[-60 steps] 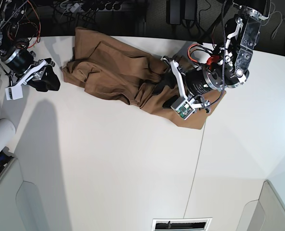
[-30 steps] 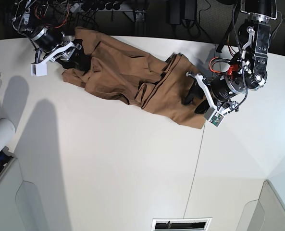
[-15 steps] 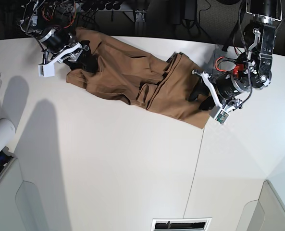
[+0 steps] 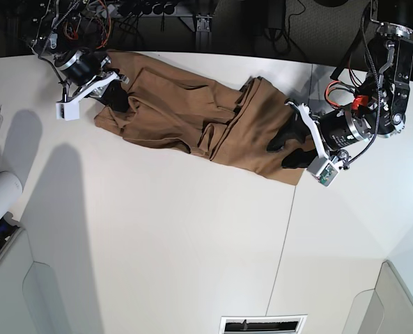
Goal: Layout the t-shirt on the table in an organized manner, then fold the t-shirt properly
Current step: 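Release the fold with the left gripper and withdraw it, then grasp the folded bundle with both grippers and fold it over again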
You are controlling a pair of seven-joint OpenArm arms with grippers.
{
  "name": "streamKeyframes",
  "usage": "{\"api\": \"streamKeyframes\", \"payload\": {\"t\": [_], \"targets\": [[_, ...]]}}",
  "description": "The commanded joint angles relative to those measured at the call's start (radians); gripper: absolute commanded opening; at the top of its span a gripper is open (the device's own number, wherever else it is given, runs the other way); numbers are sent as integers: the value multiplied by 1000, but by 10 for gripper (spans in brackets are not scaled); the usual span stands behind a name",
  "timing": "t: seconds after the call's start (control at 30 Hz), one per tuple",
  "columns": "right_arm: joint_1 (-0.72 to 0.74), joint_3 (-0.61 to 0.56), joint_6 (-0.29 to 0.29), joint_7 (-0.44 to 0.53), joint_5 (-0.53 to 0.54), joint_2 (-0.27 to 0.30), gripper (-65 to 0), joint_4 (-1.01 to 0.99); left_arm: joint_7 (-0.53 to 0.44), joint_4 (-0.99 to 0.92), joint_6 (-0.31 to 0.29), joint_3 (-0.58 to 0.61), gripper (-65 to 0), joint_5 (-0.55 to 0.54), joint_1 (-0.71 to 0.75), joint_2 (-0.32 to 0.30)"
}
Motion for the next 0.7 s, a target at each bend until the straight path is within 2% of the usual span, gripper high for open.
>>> {"api": "streamKeyframes", "payload": {"t": [0.0,0.17,0.37,0.5,0.67], "targets": [[13,3,4,14,-6,21,-650,14,-24,17,-6,-15,-326,-14,-11,-11],[49,18,4,23,-43,100,-650,14,-16,17,-7,-76,-326,-8,-10,-11],[51,66,3,22,-46,184,-650,14,-10,-4,-6,-169,-326,58,-10,-11],[52,84,3,15,14,221,-650,14,-19,-98,-6,-156,-326,58,-6,-1],[59,85,4,3,99,229,-650,14,-34,-181,-10,-152,-326,62,-5,62]]}}
